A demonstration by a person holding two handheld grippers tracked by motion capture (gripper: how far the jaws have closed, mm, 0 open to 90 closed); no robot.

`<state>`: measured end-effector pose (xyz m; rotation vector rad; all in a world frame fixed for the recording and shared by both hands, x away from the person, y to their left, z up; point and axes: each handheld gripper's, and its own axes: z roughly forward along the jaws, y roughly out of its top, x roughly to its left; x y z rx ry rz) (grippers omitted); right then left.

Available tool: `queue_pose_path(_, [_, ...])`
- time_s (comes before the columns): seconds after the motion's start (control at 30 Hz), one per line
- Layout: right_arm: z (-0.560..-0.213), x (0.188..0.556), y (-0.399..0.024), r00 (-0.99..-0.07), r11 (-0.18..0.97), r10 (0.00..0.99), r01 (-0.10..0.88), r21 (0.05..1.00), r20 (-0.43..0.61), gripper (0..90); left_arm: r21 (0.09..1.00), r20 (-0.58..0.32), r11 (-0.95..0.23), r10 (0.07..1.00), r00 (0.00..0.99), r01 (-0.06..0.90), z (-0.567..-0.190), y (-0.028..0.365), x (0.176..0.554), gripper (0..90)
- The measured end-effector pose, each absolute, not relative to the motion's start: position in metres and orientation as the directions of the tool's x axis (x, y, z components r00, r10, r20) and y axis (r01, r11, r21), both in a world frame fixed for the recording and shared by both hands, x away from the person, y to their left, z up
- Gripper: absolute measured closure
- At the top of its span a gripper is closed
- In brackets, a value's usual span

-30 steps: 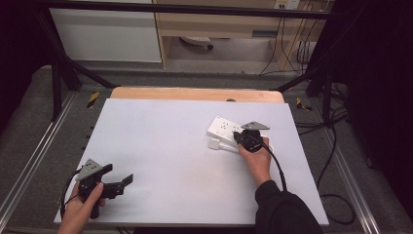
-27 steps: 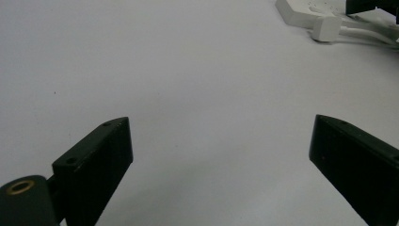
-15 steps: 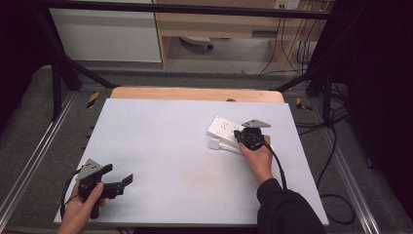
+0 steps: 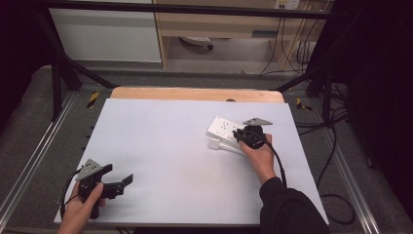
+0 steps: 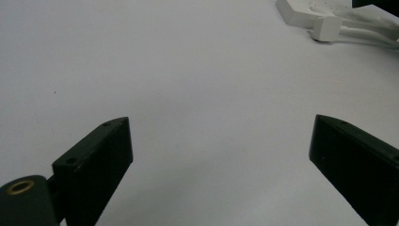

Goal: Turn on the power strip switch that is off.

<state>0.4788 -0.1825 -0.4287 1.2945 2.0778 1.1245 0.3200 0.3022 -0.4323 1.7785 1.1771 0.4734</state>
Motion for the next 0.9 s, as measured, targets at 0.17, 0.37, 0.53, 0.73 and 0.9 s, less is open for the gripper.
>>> queue_pose_path(0.17, [-0.426,0.479,-0.183,-0.458,0.225,0.887,0.53,0.818,0.053,69.2,0.849,-0.162,-0.119,0.869,0.467,0.515,-0.432,0.302,0.32,6.5])
queue_pose_path(0.37, [-0.422,0.48,-0.182,-0.454,0.224,0.889,0.538,0.813,0.056,59.9,0.849,-0.161,-0.119,0.869,0.468,0.514,-0.432,0.302,0.32,6.5])
queue_pose_path(0.53, [-0.418,0.483,-0.181,-0.446,0.231,0.894,0.551,0.802,0.048,44.3,0.849,-0.162,-0.118,0.87,0.467,0.516,-0.432,0.302,0.32,6.6])
queue_pose_path(0.73, [-0.415,0.484,-0.181,-0.437,0.222,0.898,0.542,0.81,0.047,31.4,0.849,-0.166,-0.113,0.871,0.462,0.517,-0.433,0.303,0.32,6.5])
queue_pose_path(0.9, [-0.414,0.484,-0.183,-0.429,0.222,0.902,0.557,0.801,0.048,18.9,0.849,-0.164,-0.114,0.871,0.463,0.517,-0.433,0.303,0.32,6.5])
